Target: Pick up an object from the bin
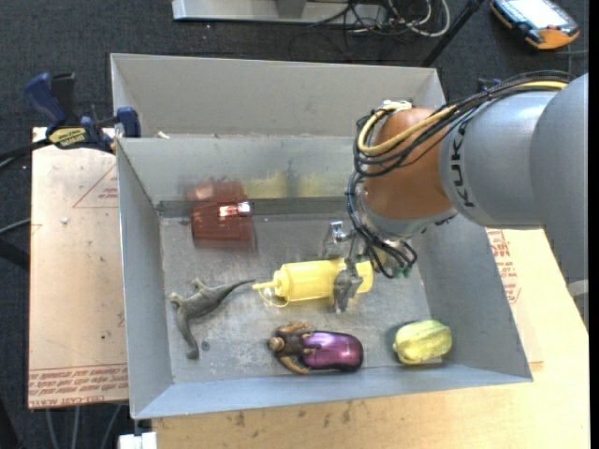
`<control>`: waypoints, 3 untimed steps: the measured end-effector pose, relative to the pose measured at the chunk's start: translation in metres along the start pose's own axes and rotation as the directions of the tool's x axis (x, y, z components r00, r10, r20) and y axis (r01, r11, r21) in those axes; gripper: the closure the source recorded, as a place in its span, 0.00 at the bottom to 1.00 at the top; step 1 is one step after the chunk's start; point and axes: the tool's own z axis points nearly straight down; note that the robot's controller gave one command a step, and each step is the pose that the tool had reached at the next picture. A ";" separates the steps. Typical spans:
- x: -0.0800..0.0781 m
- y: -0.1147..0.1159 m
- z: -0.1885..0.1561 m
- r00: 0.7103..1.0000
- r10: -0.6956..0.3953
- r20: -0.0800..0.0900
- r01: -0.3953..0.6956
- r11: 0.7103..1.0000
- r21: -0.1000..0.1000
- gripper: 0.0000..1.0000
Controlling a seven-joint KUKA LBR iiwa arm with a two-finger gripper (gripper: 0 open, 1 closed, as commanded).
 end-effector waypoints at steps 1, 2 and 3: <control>0.000 0.000 0.000 1.000 0.000 0.000 0.000 1.000 0.000 1.00; -0.015 -0.008 -0.106 0.999 -0.049 0.000 0.049 0.999 0.001 1.00; -0.015 -0.008 -0.106 0.999 -0.050 0.000 0.050 0.999 0.001 1.00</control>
Offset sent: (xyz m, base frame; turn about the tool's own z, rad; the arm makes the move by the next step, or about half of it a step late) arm 0.0149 -0.0059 0.1065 -0.0504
